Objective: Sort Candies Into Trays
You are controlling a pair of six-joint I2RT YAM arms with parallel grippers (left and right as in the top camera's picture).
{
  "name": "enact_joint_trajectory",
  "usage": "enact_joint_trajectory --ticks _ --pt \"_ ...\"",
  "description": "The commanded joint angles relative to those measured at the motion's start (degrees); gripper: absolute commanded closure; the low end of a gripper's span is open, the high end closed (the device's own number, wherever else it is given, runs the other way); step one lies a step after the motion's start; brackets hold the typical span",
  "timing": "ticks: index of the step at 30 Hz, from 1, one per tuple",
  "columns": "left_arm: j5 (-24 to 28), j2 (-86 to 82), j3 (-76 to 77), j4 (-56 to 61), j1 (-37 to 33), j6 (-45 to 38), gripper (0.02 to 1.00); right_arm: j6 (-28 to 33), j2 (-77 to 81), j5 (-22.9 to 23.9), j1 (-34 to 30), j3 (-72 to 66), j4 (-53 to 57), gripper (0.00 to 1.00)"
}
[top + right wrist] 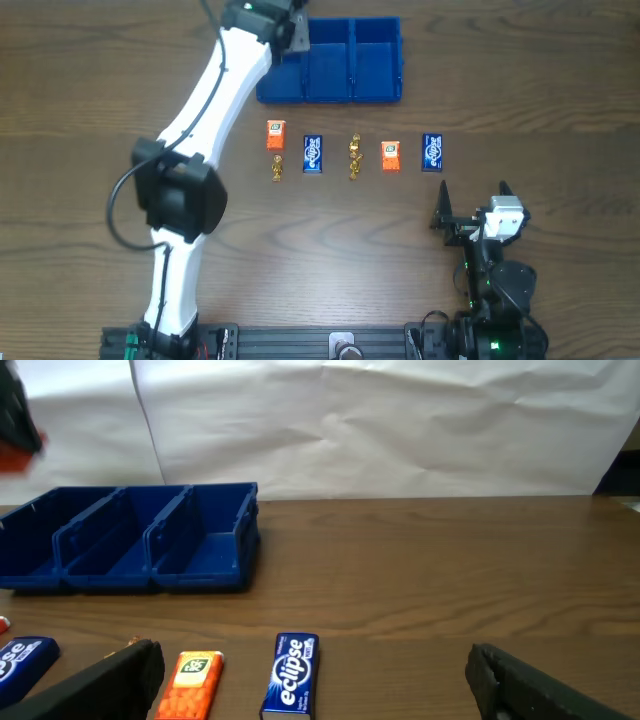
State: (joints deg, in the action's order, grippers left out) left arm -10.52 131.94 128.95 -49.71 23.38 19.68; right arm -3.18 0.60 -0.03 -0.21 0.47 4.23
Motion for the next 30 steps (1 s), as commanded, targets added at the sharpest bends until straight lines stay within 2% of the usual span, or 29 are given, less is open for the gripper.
enact_joint_trajectory --ticks 1,5,7,8,9,10,12,16,19,22,26,30 --pt "1.6 2.3 1.8 0.2 -1.7 -0.1 0.728 0.7 -0.4 0.3 -0.3 0.0 0.6 0.001" --pt "1.6 2.3 1.8 0.5 -1.8 -0.5 0.717 0.7 -0.4 0.3 -0.3 0.0 0.6 0.001" --pt "1.6 2.3 1.8 0.5 -1.9 -0.9 0.636 0.7 -0.4 0.3 -0.3 0.0 0.6 0.001" --pt "1.6 2.3 1.8 0.5 -1.9 -1.4 0.505 0.7 -0.4 0.3 -0.3 0.0 0.6 0.003" --pt "1.6 2.3 1.8 0.5 -1.9 -1.5 0.270 0.7 -0.4 0.3 -0.3 0.0 0.6 0.001" --pt "1.6 2.3 1.8 0.5 -1.9 -1.5 0.185 0.7 -0.4 0.3 -0.3 0.0 0.6 0.001" --pt "1.6 1.6 1.8 0.5 -1.9 -1.5 0.115 0.7 -0.4 0.3 -0.3 0.0 0.6 0.001" --pt "-0.6 -8.0 -2.2 0.5 0.5 -1.2 0.119 0.7 -0.4 0.3 -0.3 0.0 0.6 0.001" --pt "-3.8 -24.0 -20.2 5.9 4.6 1.2 0.132 0.7 -0.4 0.3 -0.3 0.0 0.6 0.001" --pt "-5.4 -31.5 -35.3 10.3 6.7 3.7 0.148 0.7 -0.4 0.3 -0.3 0.0 0.6 0.003" --pt "-4.0 -28.4 -45.4 13.9 5.9 4.8 0.172 0.7 -0.4 0.3 -0.3 0.0 0.6 0.001" --pt "1.2 -21.4 -46.9 14.7 4.5 5.0 0.169 0.7 -0.4 0.3 -0.3 0.0 0.6 0.001"
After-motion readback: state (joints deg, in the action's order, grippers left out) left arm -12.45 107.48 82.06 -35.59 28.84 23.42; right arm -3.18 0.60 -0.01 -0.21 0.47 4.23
